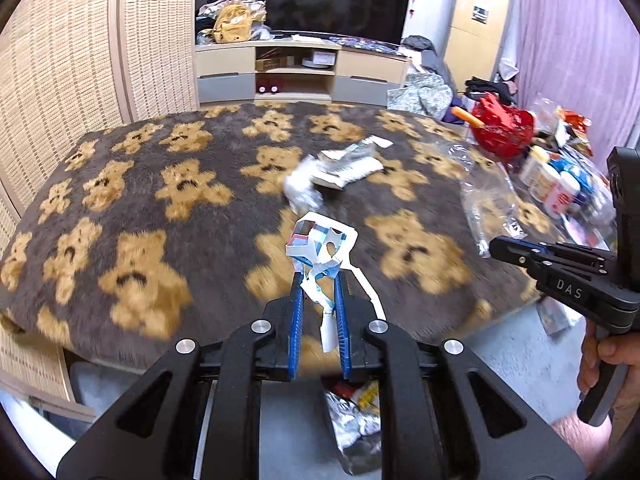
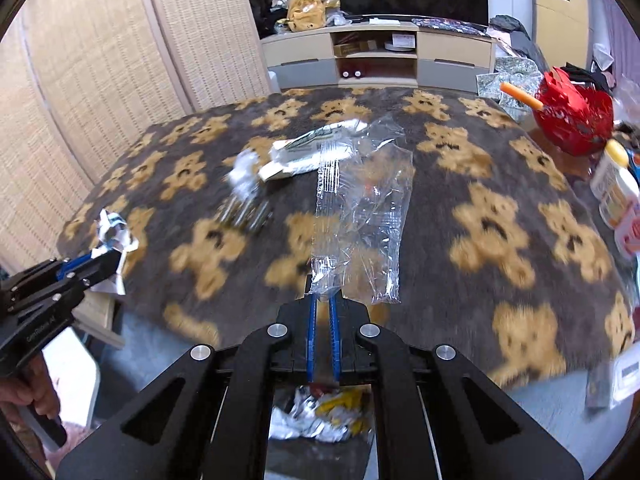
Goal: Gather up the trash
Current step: 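Lower the plastic bag and paper scrap into the metal bin and open both tools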
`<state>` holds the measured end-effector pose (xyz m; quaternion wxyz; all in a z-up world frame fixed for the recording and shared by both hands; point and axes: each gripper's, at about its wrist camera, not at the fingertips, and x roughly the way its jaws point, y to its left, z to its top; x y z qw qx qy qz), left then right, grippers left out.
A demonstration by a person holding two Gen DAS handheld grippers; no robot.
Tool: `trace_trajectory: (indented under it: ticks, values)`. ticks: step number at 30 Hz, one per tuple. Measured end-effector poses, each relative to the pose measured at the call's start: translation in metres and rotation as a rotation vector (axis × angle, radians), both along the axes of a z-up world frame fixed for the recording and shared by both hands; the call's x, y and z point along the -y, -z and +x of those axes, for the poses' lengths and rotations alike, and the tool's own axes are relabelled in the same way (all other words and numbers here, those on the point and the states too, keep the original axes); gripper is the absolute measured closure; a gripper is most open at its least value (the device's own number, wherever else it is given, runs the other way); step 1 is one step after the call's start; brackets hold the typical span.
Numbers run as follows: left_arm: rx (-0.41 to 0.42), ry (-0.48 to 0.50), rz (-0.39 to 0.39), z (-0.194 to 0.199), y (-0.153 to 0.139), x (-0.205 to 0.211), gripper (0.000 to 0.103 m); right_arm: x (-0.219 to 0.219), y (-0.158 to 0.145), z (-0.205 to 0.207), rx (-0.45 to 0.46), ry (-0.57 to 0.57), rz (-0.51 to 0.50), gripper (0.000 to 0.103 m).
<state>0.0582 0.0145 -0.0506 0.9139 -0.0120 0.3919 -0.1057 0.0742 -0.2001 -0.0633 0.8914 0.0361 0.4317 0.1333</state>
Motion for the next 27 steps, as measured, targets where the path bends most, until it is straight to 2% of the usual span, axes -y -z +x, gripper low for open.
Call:
trace_trajectory:
  ticks: [6,12,19,27]
  values:
    - [-0.025,0.035,0.0,-0.043,0.014,0.023,0.089,-0.002,0.014,-0.044,-0.023,-0.017,0.021,0.095]
    - [-0.085,0.065,-0.001,-0.074,0.048,0.039,0.089,0.001,0.042,-0.078,-0.079,-0.022,0.052,0.095]
    - [-0.177,0.085,0.0,-0.085,0.101,0.056,0.089,-0.001,0.091,-0.093,-0.182,-0.043,0.065,0.095]
    - [-0.277,0.097,0.021,-0.081,0.157,0.062,0.089,-0.002,0.146,-0.091,-0.301,-0.026,0.063,0.095]
